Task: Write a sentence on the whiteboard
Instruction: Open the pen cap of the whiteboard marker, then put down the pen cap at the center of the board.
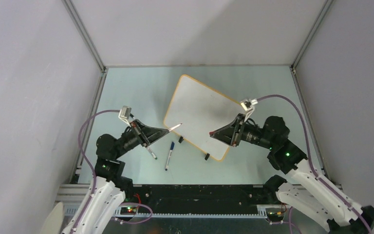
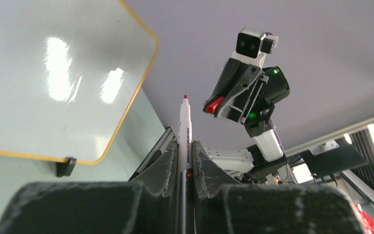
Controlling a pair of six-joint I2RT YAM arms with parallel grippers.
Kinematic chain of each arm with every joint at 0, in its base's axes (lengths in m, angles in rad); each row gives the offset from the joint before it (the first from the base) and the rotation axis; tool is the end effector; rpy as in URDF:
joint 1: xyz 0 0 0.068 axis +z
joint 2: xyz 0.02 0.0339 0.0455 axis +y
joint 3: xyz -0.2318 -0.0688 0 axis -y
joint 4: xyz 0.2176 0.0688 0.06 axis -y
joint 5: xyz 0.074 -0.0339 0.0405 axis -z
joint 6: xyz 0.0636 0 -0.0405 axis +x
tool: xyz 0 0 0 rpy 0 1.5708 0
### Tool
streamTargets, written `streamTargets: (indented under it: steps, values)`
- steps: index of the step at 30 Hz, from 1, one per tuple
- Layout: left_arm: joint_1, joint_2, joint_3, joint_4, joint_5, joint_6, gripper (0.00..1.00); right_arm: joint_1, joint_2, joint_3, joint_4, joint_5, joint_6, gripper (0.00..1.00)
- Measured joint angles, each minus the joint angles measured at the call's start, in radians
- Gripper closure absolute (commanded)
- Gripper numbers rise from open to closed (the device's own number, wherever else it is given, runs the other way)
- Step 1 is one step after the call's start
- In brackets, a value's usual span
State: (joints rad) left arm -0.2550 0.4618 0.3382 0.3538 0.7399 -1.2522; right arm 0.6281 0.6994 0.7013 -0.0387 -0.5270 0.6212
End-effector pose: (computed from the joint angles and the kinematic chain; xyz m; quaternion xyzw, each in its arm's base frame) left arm 0.1378 -0.0802 0.2771 -0.0281 0.6442 -0.6637 0.3791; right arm 0.1341 0.1369 0.3184 -0.1832 0.6945 0.5440 0.4338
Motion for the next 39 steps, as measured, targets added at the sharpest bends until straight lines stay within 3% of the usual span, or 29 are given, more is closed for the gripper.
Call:
streamTargets:
  steps: [3, 8, 11, 16, 20, 26, 33, 39]
  values:
    - [0.015, -0.006, 0.079, -0.218, -0.035, 0.133, 1.00, 0.085, 0.066, -0.018, 0.013, 0.055, -0.006, 1.00]
    - [0.021, -0.024, 0.379, -0.645, -0.295, 0.436, 1.00, 0.301, 0.267, -0.019, 0.066, 0.214, -0.023, 1.00]
    - [0.022, -0.063, 0.522, -0.826, -0.503, 0.602, 1.00, 0.372, 0.402, -0.014, 0.120, 0.311, -0.022, 1.00]
    - [0.023, -0.074, 0.574, -0.996, -0.774, 0.757, 1.00, 0.403, 0.662, 0.087, 0.159, 0.392, -0.023, 1.00]
    - [0.023, -0.071, 0.555, -1.077, -0.900, 0.819, 1.00, 0.412, 0.875, 0.261, 0.153, 0.417, -0.035, 1.00]
    - [0.023, -0.073, 0.487, -1.082, -0.956, 0.851, 1.00, 0.445, 1.070, 0.490, 0.048, 0.484, -0.080, 1.00]
    - [0.023, -0.156, 0.408, -1.072, -0.969, 0.842, 1.00, 0.482, 1.092, 0.507, -0.113, 0.595, -0.121, 1.00]
    - [0.023, -0.138, 0.394, -1.051, -0.910, 0.845, 1.00, 0.512, 1.114, 0.507, -0.232, 0.685, -0.131, 0.98]
